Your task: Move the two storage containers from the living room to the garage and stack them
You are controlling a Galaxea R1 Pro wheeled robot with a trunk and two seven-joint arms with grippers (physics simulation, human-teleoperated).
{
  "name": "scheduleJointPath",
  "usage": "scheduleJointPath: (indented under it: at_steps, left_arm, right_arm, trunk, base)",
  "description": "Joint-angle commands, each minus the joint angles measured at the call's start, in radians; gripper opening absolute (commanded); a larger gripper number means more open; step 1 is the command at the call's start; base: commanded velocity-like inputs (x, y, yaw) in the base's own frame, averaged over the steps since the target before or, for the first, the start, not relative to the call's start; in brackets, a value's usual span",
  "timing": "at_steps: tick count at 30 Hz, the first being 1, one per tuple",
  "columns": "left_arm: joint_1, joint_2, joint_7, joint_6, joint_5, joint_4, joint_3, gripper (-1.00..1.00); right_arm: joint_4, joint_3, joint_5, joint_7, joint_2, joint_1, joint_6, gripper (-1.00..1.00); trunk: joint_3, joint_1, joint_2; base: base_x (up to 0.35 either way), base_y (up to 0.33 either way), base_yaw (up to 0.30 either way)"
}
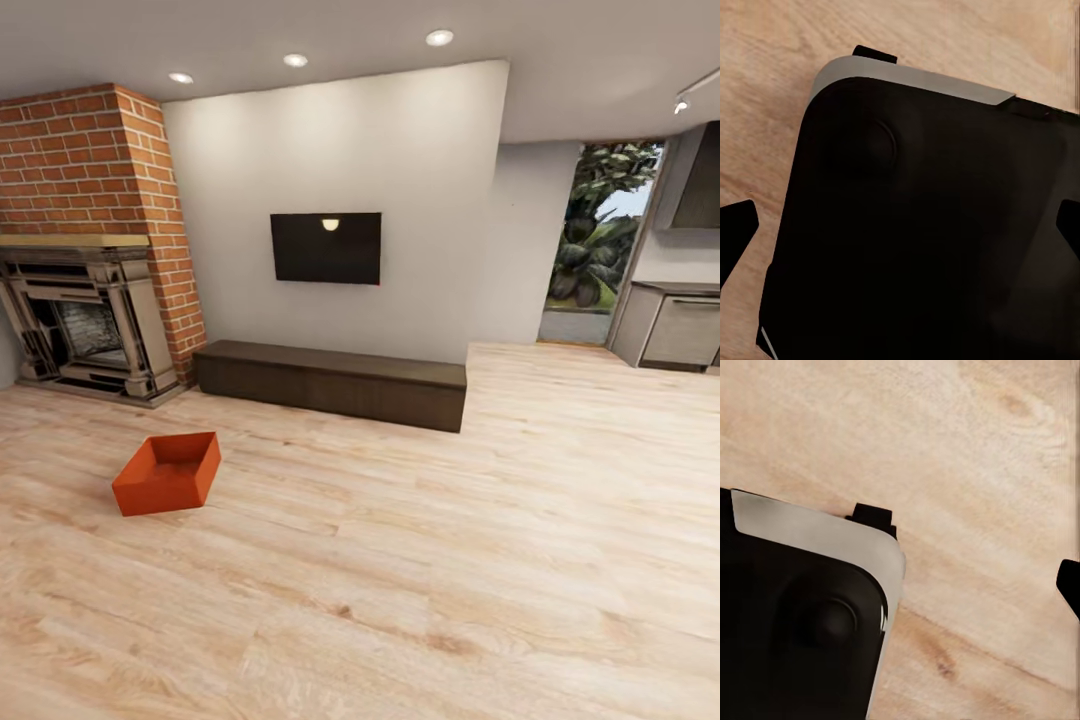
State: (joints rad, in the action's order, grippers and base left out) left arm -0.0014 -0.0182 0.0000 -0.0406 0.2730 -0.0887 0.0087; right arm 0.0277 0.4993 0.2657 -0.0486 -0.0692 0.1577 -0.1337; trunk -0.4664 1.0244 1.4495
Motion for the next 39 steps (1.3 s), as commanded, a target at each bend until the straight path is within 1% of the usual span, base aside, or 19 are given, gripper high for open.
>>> scheduleJointPath:
  at_steps: [1,39]
  left_arm:
    - [0.000,0.000,0.000,-0.002,0.005,0.000,0.000,1.00]
    - [0.000,0.000,0.000,-0.002,0.005,0.000,0.000,1.00]
  right_arm:
    - [0.003,0.007,0.010,-0.005,0.000,0.001,-0.005,1.00]
    - [0.003,0.007,0.010,-0.005,0.000,0.001,-0.006,1.00]
  trunk:
    - [-0.001,0.001,0.000]
    - [-0.001,0.001,0.000]
  base:
    - [0.324,0.000,0.000]
    - [0.324,0.000,0.000]
